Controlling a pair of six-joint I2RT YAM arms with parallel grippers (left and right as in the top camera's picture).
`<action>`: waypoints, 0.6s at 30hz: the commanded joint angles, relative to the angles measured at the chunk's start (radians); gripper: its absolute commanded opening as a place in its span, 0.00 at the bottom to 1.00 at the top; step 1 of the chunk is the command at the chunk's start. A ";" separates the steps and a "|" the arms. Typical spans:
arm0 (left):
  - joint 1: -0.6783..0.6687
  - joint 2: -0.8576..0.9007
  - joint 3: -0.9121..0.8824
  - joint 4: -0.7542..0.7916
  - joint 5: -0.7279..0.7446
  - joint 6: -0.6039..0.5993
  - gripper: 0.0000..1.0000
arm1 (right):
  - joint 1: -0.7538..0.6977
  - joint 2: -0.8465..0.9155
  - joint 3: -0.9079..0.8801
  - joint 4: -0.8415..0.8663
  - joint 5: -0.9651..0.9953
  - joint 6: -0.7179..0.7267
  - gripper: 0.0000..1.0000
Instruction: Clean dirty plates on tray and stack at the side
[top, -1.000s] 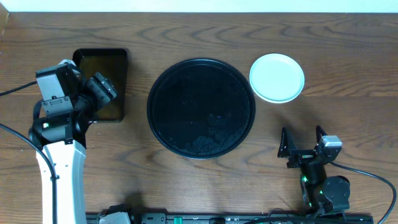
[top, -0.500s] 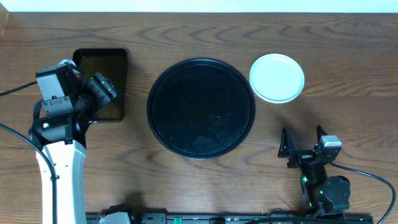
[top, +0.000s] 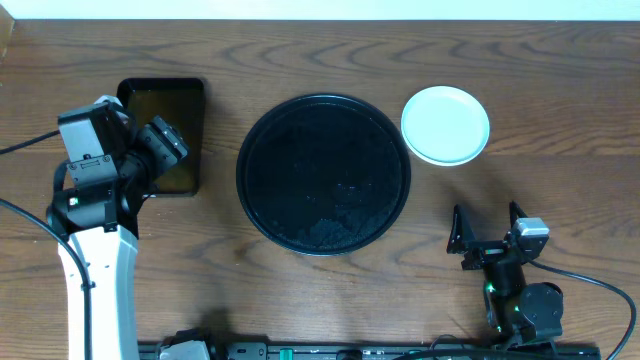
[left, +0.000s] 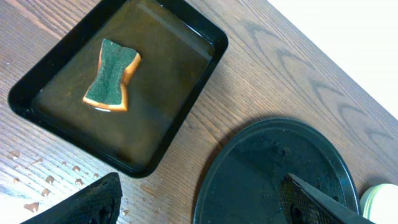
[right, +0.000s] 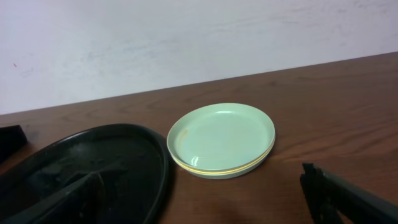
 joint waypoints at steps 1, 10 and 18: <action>-0.001 0.004 0.003 -0.002 0.009 0.009 0.82 | -0.011 -0.009 -0.001 -0.004 0.000 -0.015 0.99; -0.001 0.004 0.003 -0.003 0.002 0.010 0.81 | -0.011 -0.009 -0.001 -0.004 -0.001 -0.015 0.99; -0.002 0.011 0.002 -0.078 0.009 0.013 0.82 | -0.011 -0.009 -0.001 -0.004 -0.001 -0.015 0.99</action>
